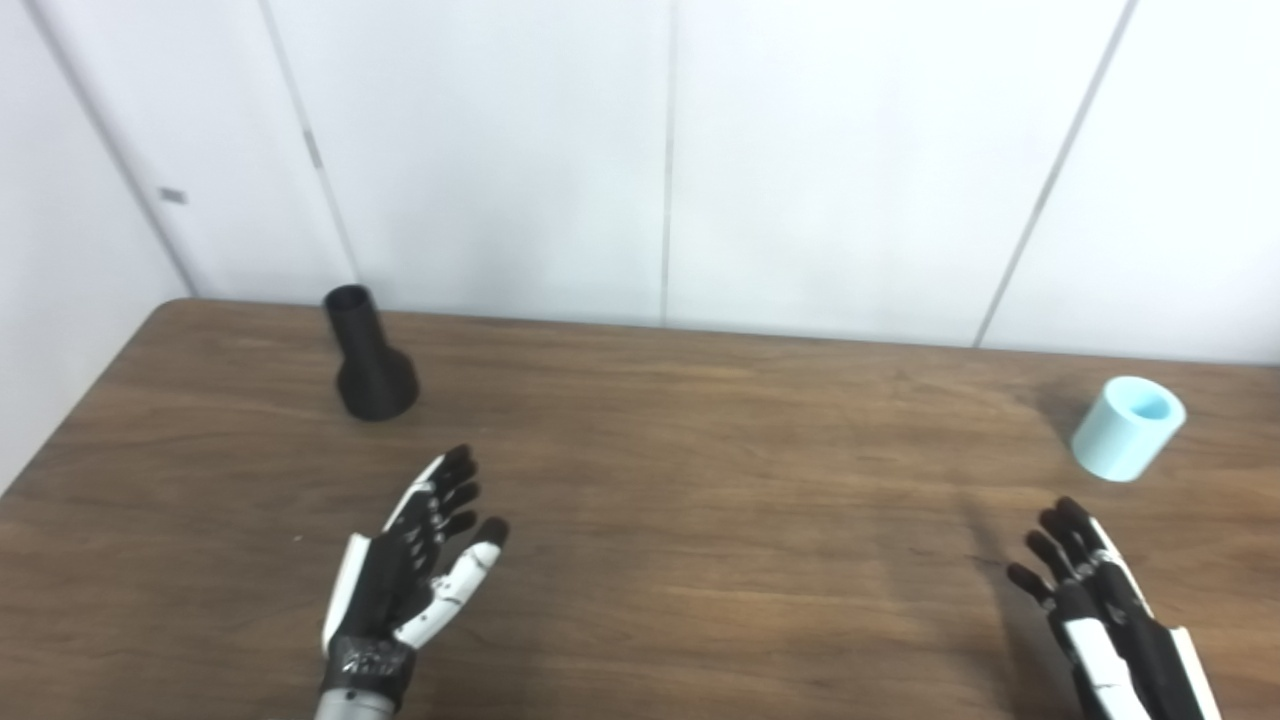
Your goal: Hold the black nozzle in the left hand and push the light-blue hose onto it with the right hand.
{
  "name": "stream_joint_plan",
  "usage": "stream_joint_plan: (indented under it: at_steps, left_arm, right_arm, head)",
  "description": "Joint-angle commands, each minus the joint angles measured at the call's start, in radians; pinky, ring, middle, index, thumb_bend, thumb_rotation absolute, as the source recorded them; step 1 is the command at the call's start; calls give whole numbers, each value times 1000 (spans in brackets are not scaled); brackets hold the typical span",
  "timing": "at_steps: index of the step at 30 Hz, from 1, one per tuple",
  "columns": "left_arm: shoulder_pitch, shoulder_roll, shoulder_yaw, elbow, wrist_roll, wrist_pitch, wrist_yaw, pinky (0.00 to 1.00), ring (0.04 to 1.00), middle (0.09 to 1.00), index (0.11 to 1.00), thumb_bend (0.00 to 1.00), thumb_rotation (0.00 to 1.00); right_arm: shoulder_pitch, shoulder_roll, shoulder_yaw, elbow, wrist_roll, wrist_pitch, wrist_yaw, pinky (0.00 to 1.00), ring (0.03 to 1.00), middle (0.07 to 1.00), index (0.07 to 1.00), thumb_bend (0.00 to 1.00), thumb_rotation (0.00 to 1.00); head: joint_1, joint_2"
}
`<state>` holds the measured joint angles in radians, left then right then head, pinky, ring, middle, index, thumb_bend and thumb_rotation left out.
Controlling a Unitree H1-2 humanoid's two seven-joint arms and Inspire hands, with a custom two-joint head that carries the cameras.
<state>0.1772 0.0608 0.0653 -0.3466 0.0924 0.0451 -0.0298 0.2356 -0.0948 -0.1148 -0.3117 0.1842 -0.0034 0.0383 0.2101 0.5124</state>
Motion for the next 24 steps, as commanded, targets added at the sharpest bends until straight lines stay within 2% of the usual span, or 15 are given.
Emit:
stream_joint_plan:
  at_steps: [1, 5, 10, 12, 14, 16, 20, 24]
  left_arm:
    - [74, -30, -5, -11, 15, -44, 32, 808, 858, 887, 886, 663, 400]
    - [68, -36, -12, -38, 45, -8, 57, 807, 859, 887, 878, 725, 377]
    - [43, -8, 0, -88, 72, 45, 63, 811, 859, 897, 898, 721, 313]
    - [32, 3, 12, -98, 66, 59, 59, 833, 875, 907, 902, 722, 293]
    - [21, 8, 26, -101, 57, 66, 61, 843, 877, 913, 906, 734, 277]
    - [10, 6, 39, -101, 57, 65, 67, 848, 874, 910, 901, 754, 250]
    - [-10, -1, 56, -112, 83, 85, 86, 821, 864, 908, 903, 764, 219]
    - [-34, -1, 66, -115, 108, 100, 105, 823, 873, 914, 910, 775, 189]
  right_arm:
    - [73, -11, -6, 8, 17, -52, 25, 861, 927, 933, 920, 653, 663]
    - [61, -32, -20, 51, 14, -83, 55, 890, 946, 956, 946, 604, 699]
    - [47, -32, -39, 91, -4, -114, 69, 910, 958, 971, 967, 522, 706]
    - [44, -25, -48, 92, -37, -103, 47, 912, 956, 967, 964, 509, 705]
    - [44, -11, -59, 87, -96, -86, 8, 837, 915, 942, 951, 519, 755]
    - [43, -5, -63, 90, -121, -88, -8, 809, 902, 931, 947, 513, 794]
    - [36, -6, -67, 120, -101, -123, -5, 815, 919, 942, 957, 470, 811]
    - [33, -13, -69, 144, -82, -141, 5, 827, 927, 947, 962, 476, 805]
  head:
    - [8, -4]
    - [45, -24]
    - [83, -45]
    - [98, -54]
    - [115, -62]
    - [128, -68]
    - [153, -80]
    - [170, -90]
